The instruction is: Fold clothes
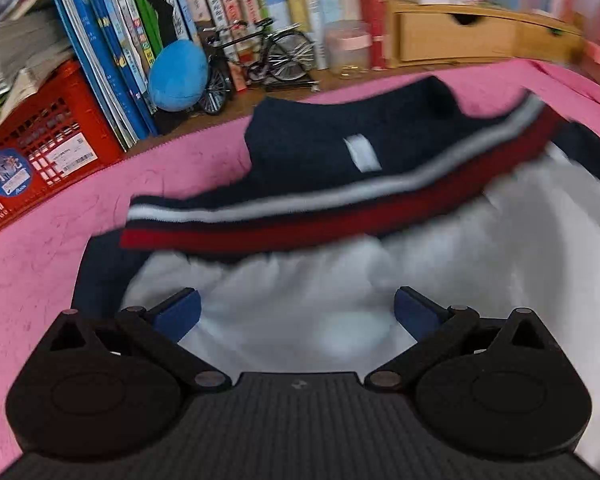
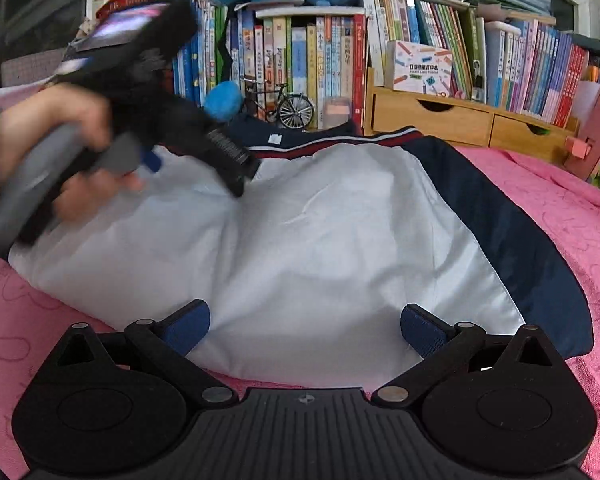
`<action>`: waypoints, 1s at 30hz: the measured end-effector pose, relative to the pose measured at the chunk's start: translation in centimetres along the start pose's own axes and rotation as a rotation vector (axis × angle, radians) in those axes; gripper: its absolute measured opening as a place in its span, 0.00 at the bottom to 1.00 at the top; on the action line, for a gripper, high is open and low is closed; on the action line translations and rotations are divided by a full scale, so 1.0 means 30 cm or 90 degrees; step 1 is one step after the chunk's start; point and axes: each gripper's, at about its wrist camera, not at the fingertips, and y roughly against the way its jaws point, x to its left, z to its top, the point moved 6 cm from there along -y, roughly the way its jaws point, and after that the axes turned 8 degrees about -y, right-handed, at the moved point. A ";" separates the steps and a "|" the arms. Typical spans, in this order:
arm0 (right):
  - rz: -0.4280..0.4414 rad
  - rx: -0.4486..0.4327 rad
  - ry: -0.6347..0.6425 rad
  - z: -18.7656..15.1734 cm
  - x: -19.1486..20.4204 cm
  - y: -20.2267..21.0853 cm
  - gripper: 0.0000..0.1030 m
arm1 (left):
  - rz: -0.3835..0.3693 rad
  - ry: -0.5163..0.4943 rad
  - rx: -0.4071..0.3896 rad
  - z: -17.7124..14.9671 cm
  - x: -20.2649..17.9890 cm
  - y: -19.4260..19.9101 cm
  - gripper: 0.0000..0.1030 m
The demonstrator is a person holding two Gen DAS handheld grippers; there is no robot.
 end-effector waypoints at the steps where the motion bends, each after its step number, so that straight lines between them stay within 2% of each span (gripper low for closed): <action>1: 0.001 0.001 -0.001 0.000 -0.002 0.000 1.00 | 0.002 -0.003 -0.001 0.020 -0.001 -0.014 1.00; 3: 0.003 0.005 -0.007 0.000 -0.008 -0.001 1.00 | 0.003 -0.004 -0.006 0.048 -0.001 -0.036 1.00; 7: 0.009 0.012 -0.021 0.003 -0.023 -0.004 1.00 | -0.009 0.028 -0.025 0.017 0.014 -0.038 1.00; 9: 0.013 0.012 -0.022 0.003 -0.025 -0.002 1.00 | 0.015 0.035 -0.018 -0.007 0.025 -0.005 1.00; 11: 0.017 0.011 -0.026 0.003 -0.030 0.000 1.00 | 0.042 0.036 -0.020 -0.045 0.024 0.062 1.00; 16: 0.053 -0.003 -0.067 0.006 -0.062 0.019 1.00 | 0.060 0.037 -0.120 -0.187 -0.010 0.307 1.00; 18: 0.081 -0.034 -0.128 0.002 -0.116 0.053 1.00 | 0.070 0.056 -0.155 -0.265 -0.033 0.380 1.00; 20: 0.082 -0.079 -0.227 -0.013 -0.204 0.107 1.00 | 0.067 0.071 -0.173 -0.336 -0.064 0.413 1.00; 23: 0.072 -0.115 -0.379 -0.044 -0.342 0.179 1.00 | 0.047 0.070 -0.167 -0.390 -0.134 0.400 1.00; 25: 0.066 -0.148 -0.462 -0.052 -0.430 0.215 1.00 | 0.053 0.055 -0.156 -0.402 -0.175 0.373 1.00; 28: 0.021 -0.174 -0.537 -0.047 -0.525 0.243 1.00 | 0.096 0.028 -0.167 -0.426 -0.205 0.335 1.00; 30: 0.007 -0.153 -0.534 -0.027 -0.557 0.211 1.00 | 0.094 0.042 -0.183 -0.444 -0.198 0.333 1.00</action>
